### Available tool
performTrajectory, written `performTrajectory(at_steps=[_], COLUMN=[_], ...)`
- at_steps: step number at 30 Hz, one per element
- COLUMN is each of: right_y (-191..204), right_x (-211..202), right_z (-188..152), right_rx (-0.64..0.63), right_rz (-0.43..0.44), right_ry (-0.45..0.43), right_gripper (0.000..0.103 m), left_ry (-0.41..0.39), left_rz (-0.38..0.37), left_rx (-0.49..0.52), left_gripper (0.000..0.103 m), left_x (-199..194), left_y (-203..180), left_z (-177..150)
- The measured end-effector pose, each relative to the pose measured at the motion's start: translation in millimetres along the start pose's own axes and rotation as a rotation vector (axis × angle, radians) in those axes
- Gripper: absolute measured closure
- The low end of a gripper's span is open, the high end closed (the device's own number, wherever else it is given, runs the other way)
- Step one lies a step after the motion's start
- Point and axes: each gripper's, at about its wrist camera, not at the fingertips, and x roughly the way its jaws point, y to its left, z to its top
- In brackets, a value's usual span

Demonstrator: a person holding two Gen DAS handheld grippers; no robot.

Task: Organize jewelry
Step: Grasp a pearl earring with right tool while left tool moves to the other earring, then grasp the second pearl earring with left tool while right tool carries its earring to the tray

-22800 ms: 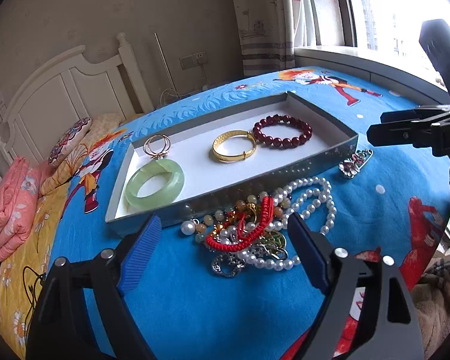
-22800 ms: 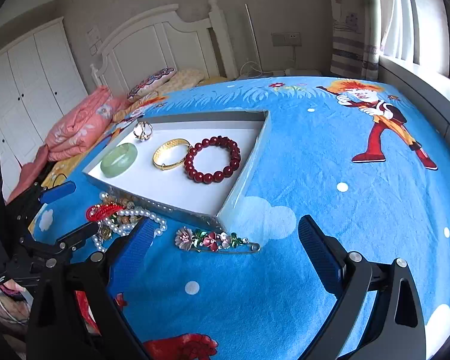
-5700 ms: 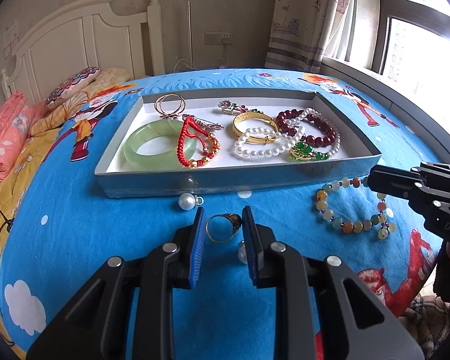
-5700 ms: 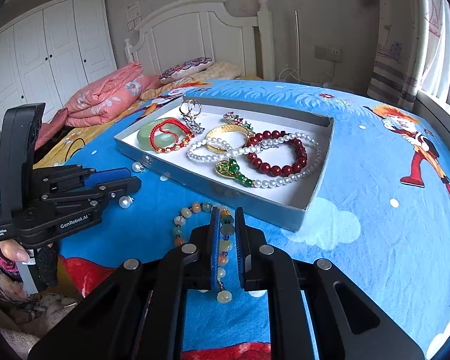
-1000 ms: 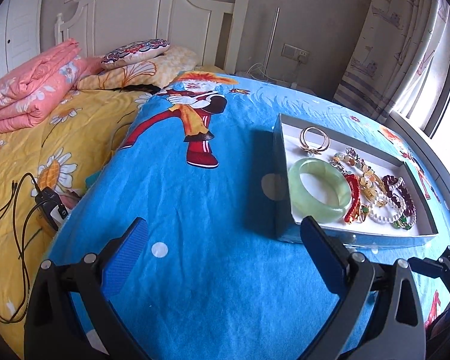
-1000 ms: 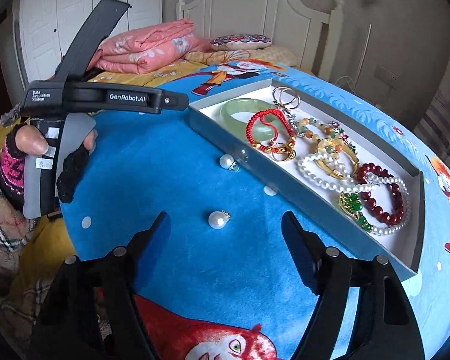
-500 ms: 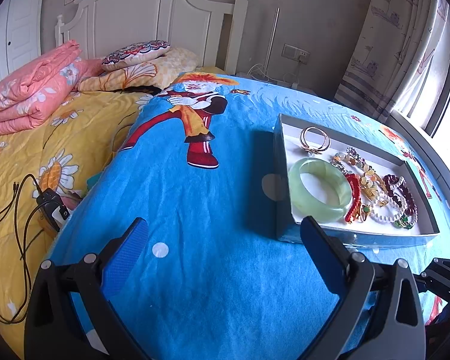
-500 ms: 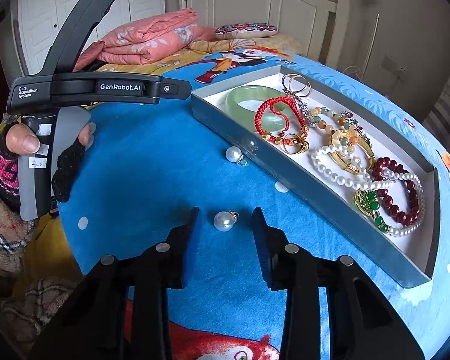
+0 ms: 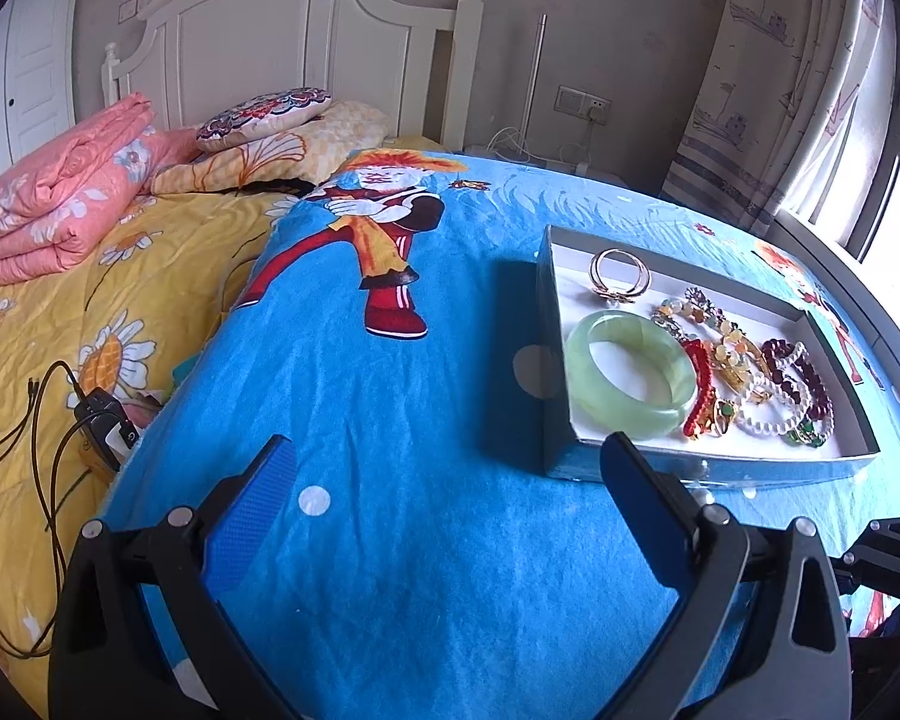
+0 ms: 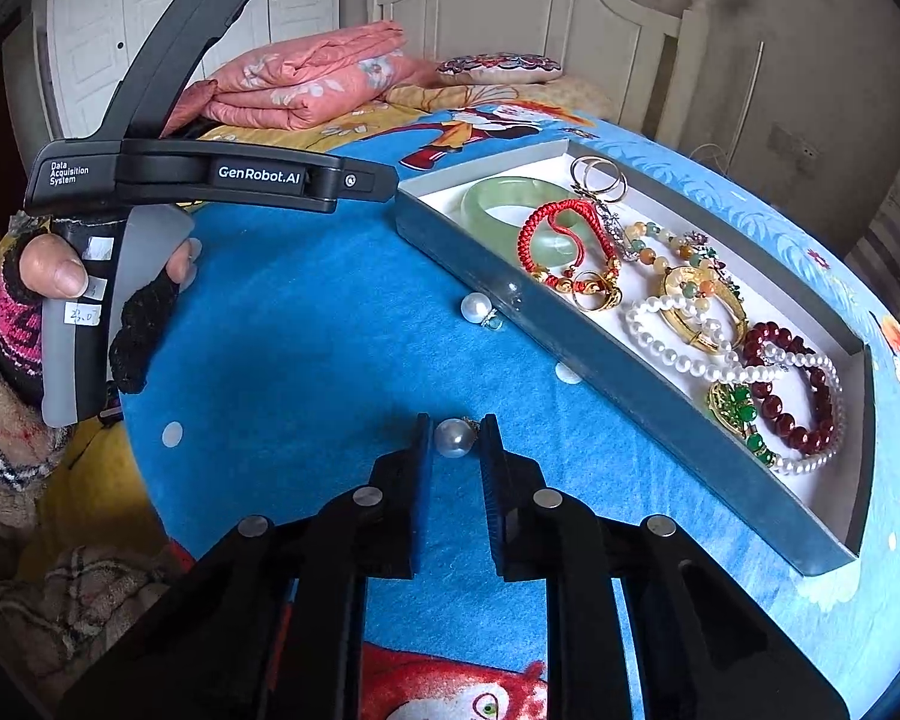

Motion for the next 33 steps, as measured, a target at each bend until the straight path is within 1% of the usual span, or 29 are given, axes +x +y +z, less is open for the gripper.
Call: performTrajectory(at_steps=[3, 5, 8, 9, 11, 12, 13, 16, 17, 18, 20, 22, 25, 28, 31, 33], right_y=[-10.7, -21.7, -36.1, -39.9, -45.9, -48.3, -50.4, -57.6, -58.8, -59.0, -57.4, -55.6, -55.8, -56.9, -56.1, -56.2], right_x=[-8.0, -12.3, -18.0, -19.9, -23.4, -24.8, -25.6, -25.5, -25.6, -26.4, -25.0, -24.3, -25.0, -25.6, -25.4, -25.4], right_z=[-3.3, -6.3, -10.7, -12.1, -14.9, -16.4, -18.6, -24.4, -24.8, -24.7, -23.8, -23.9, -24.8, -25.5, -25.6, -25.6], right_rx=[0.035, 0.067, 0.104, 0.115, 0.127, 0.131, 0.136, 0.16, 0.164, 0.163, 0.158, 0.149, 0.149, 0.153, 0.15, 0.151], right_rz=[-0.012, -0.022, -0.047, -0.05, -0.062, -0.068, -0.071, -0.069, -0.066, -0.064, -0.066, -0.069, -0.066, -0.064, -0.063, -0.062], right_ry=[-0.014, -0.017, -0.024, -0.028, -0.032, -0.033, -0.033, -0.028, -0.031, -0.035, -0.034, -0.033, -0.036, -0.037, -0.035, -0.035], right_gripper=[0.086, 0.086, 0.086, 0.086, 0.086, 0.086, 0.086, 0.085, 0.085, 0.085, 0.085, 0.085, 0.085, 0.085, 0.085, 0.085], left_ry=[-0.014, -0.015, -0.017, -0.016, 0.0, 0.007, 0.013, 0.038, 0.046, 0.058, 0.085, 0.1, 0.114, 0.121, 0.123, 0.12], left_rz=[0.012, 0.004, 0.015, 0.014, -0.013, -0.025, -0.032, -0.042, -0.04, -0.043, -0.063, -0.066, -0.061, -0.071, -0.08, -0.08], left_rx=[0.024, 0.053, 0.139, 0.17, 0.217, 0.235, 0.25, 0.287, 0.295, 0.298, 0.298, 0.307, 0.311, 0.309, 0.315, 0.32], left_gripper=[0.003, 0.004, 0.004, 0.006, 0.015, 0.017, 0.022, 0.03, 0.036, 0.039, 0.052, 0.06, 0.067, 0.072, 0.079, 0.081], left_x=[-6.2, -11.9, -19.7, -21.1, -21.7, -20.6, -19.0, -11.0, -8.7, -6.2, -1.0, 3.4, 9.1, 11.4, 13.1, 13.9], left_y=[-6.3, -15.0, -38.3, -47.8, -64.4, -72.7, -79.8, -98.6, -102.5, -105.6, -111.0, -116.5, -120.5, -122.6, -126.8, -128.3], left_z=[-1.4, -5.7, -16.7, -20.9, -28.2, -31.2, -33.8, -36.8, -36.8, -36.4, -34.6, -34.2, -33.0, -31.7, -30.9, -30.8])
